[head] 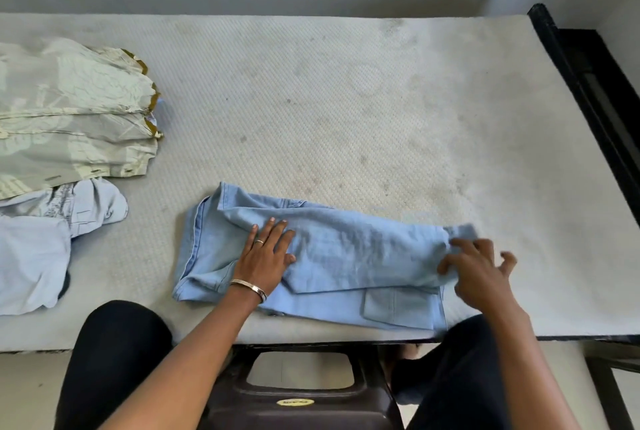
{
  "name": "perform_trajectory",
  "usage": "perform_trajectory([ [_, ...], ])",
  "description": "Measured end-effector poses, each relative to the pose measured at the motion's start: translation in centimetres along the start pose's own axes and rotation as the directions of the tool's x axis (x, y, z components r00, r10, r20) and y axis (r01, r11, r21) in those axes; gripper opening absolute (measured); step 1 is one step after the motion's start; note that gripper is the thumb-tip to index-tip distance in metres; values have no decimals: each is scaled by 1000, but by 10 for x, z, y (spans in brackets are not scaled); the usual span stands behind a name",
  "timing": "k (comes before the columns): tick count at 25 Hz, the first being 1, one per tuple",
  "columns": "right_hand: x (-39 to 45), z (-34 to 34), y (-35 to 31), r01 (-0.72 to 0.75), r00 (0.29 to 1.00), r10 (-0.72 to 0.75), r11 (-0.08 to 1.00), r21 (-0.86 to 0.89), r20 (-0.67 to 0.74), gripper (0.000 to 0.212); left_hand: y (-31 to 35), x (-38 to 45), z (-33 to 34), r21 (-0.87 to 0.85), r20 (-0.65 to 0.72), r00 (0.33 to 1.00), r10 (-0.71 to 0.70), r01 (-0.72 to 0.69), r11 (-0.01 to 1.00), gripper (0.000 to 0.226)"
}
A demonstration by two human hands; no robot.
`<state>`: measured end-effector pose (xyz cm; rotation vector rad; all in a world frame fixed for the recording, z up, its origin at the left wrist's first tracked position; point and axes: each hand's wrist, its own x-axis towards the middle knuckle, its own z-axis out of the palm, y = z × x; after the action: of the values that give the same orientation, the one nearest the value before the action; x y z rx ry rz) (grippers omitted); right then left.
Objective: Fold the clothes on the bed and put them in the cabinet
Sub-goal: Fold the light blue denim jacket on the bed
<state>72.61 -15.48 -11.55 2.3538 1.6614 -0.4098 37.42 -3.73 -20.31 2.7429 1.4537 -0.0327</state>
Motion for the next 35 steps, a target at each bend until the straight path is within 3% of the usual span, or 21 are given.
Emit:
perform_trajectory([
  [1,-1,3,-1,-96,980,100,995,-35,172,57,-1,0,2,-11,0,1000,-9,9,1000,55],
  [2,-1,3,-5,-146,967,147,989,-18,210,57,1,-2,0,-12,31,999,-27,27,1000,53],
  [4,0,-1,-25,-102,994,100,992,71,40,55,2,-1,-1,-4,93,994,-48,48,999,56],
  [6,2,-5,-59,40,996,-23,981,192,-92,48,-1,3,-2,-18,98,995,-27,29,999,58],
  [9,18,-4,-113,258,966,-248,932,256,-71,49,-26,18,-3,-55,-103,994,24,-30,998,43],
  [11,34,-4,-147,342,937,-343,867,362,-64,54,-56,29,-15,-97,-217,975,-48,28,995,49],
  [14,58,-15,-208,416,901,-407,714,563,-150,56,-106,31,-30,4,-163,975,-151,153,988,55],
  [16,69,-16,-242,458,887,-434,779,429,-160,53,-129,32,-33,7,-13,996,-94,94,996,55],
  [18,78,-10,-261,455,889,-453,866,205,-61,51,-144,36,-34,-27,98,992,-75,78,997,54],
  [20,87,-5,-261,436,898,-439,896,89,27,43,-146,38,-33,-36,128,990,-63,68,997,55],
  [22,96,-4,-256,450,887,-461,873,188,15,28,-153,39,-28,-5,-13,1000,12,-12,1000,34],
  [24,102,-11,-247,385,900,-434,751,536,-39,18,-164,40,-26,36,-184,977,108,-103,994,12],
  [25,104,-13,-242,336,917,-395,678,654,-62,16,-170,42,-25,59,-223,963,152,-143,988,15],
  [26,105,-14,-237,304,935,-342,652,695,-88,16,-171,44,-27,81,-247,948,200,-186,979,23],
  [28,110,-5,-232,242,967,-239,740,627,-91,21,-171,46,-27,112,-260,936,239,-216,970,28],
  [30,106,10,-236,229,970,-150,827,513,-190,39,-175,45,-27,141,-262,951,164,-130,981,24],
  [32,91,17,-250,297,909,-89,822,485,-406,51,-172,41,-33,54,-360,930,-78,104,993,21],
  [33,82,22,-257,338,867,-63,804,490,-494,50,-158,41,-39,-80,-434,879,-198,182,980,21],
  [34,74,30,-262,361,835,-34,788,500,-549,44,-134,44,-45,-258,-462,841,-283,178,949,22],
  [35,65,37,-265,369,818,-7,774,514,-575,37,-99,48,-50,-472,-409,847,-340,122,873,22],
])
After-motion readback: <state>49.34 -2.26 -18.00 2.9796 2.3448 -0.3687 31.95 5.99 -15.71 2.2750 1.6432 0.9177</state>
